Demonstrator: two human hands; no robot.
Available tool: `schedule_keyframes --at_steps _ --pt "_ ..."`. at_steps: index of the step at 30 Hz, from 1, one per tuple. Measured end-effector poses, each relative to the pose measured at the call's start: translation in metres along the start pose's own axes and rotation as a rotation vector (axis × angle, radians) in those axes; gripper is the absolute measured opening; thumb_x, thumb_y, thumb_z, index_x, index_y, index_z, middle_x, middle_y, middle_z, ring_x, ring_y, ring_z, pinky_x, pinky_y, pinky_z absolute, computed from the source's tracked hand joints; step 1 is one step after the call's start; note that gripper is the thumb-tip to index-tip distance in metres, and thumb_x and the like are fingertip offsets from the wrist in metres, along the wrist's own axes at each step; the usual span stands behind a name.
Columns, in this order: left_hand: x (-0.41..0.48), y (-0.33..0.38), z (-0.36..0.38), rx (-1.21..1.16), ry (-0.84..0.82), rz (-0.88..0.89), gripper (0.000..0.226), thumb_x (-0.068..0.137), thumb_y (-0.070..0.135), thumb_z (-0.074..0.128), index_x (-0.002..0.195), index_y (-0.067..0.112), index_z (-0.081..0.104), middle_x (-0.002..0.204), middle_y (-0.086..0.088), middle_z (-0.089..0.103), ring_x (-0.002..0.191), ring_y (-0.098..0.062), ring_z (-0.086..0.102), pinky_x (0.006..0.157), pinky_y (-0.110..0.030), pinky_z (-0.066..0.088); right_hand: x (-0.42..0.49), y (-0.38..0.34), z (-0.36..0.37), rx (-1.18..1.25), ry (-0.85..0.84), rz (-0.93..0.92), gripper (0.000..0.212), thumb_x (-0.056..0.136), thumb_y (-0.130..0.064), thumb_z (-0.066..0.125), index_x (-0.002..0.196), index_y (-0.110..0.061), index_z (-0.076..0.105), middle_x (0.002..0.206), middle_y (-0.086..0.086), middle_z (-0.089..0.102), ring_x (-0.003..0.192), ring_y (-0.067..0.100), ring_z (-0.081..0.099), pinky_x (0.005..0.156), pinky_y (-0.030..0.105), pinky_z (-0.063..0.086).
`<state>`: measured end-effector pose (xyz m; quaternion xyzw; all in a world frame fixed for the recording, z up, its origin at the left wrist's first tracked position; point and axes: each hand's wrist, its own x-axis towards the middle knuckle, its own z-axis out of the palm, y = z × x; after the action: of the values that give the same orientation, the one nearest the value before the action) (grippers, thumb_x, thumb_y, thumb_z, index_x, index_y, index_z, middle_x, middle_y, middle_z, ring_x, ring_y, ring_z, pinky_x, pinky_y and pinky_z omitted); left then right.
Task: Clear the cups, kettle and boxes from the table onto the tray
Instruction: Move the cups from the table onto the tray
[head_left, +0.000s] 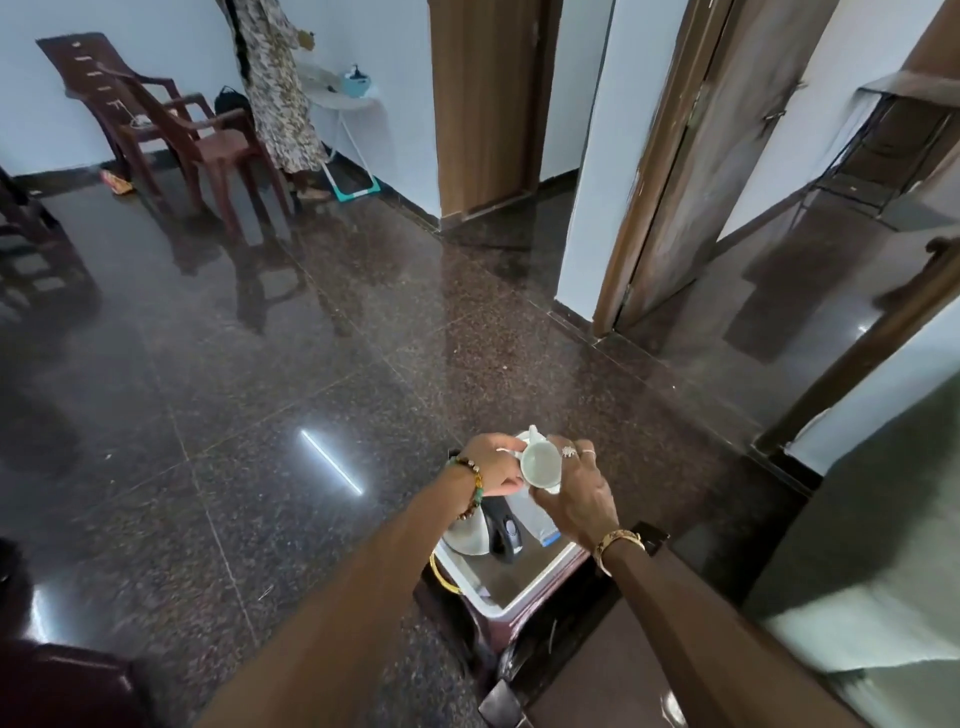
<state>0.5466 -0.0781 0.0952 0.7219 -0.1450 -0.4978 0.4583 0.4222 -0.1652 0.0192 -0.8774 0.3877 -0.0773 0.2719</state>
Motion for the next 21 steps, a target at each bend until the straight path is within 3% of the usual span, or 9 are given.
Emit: schedule_keyframes --at_steps 2,6,8,15,19,21 --pt "0.027 0.005 -0.005 0.021 -0.019 -0.012 0.04 0.089 -0.015 0.047 0.127 -0.004 0.054 0.079 -0.005 0.057 0.072 -0.017 0.058 0.067 -0.024 0.052 0.023 -0.003 -0.004 0.014 0.016 0.019 0.071 0.079 -0.032 0.074 0.142 -0.019 0.045 0.133 0.006 0.041 0.109 0.031 0.061 0.091 0.038 0.051" --pt "0.098 0.011 -0.012 0.09 -0.088 -0.059 0.039 0.088 -0.014 0.05 0.124 -0.002 0.058 0.099 -0.016 0.061 0.09 -0.025 0.06 0.085 -0.032 0.053 0.067 0.006 0.008 -0.007 -0.011 0.07 0.071 0.076 -0.026 0.077 0.139 -0.018 0.046 0.132 0.007 0.042 0.111 0.032 0.059 0.089 0.034 0.049" --pt "0.13 0.009 -0.017 0.091 -0.119 -0.087 0.04 0.086 -0.016 0.051 0.123 -0.003 0.059 0.101 -0.018 0.06 0.092 -0.027 0.058 0.087 -0.033 0.052 0.087 0.011 0.016 -0.028 -0.029 0.07 0.067 0.078 -0.026 0.076 0.138 -0.015 0.048 0.131 0.006 0.045 0.115 0.032 0.057 0.091 0.034 0.048" --pt "0.231 -0.005 -0.034 0.251 -0.201 -0.192 0.04 0.089 -0.011 0.05 0.128 -0.001 0.055 0.104 -0.011 0.058 0.092 -0.022 0.057 0.056 -0.017 0.053 0.153 0.035 0.068 -0.009 -0.171 0.175 0.069 0.079 -0.023 0.075 0.141 -0.017 0.045 0.136 0.009 0.043 0.119 0.031 0.056 0.098 0.037 0.047" --pt "0.273 -0.021 -0.047 0.349 -0.219 -0.209 0.038 0.09 -0.009 0.051 0.127 0.0 0.056 0.122 -0.021 0.063 0.09 -0.022 0.058 0.064 -0.021 0.053 0.178 0.047 0.101 -0.014 -0.211 0.2 0.071 0.076 -0.02 0.078 0.14 -0.016 0.047 0.136 0.009 0.046 0.119 0.032 0.056 0.098 0.04 0.047" --pt "0.29 -0.035 -0.052 0.371 -0.212 -0.216 0.037 0.088 -0.007 0.056 0.122 0.004 0.062 0.117 -0.019 0.067 0.089 -0.02 0.063 0.07 -0.024 0.057 0.187 0.053 0.117 -0.027 -0.249 0.208 0.073 0.078 -0.024 0.078 0.142 -0.018 0.045 0.142 0.009 0.043 0.124 0.031 0.053 0.099 0.041 0.048"
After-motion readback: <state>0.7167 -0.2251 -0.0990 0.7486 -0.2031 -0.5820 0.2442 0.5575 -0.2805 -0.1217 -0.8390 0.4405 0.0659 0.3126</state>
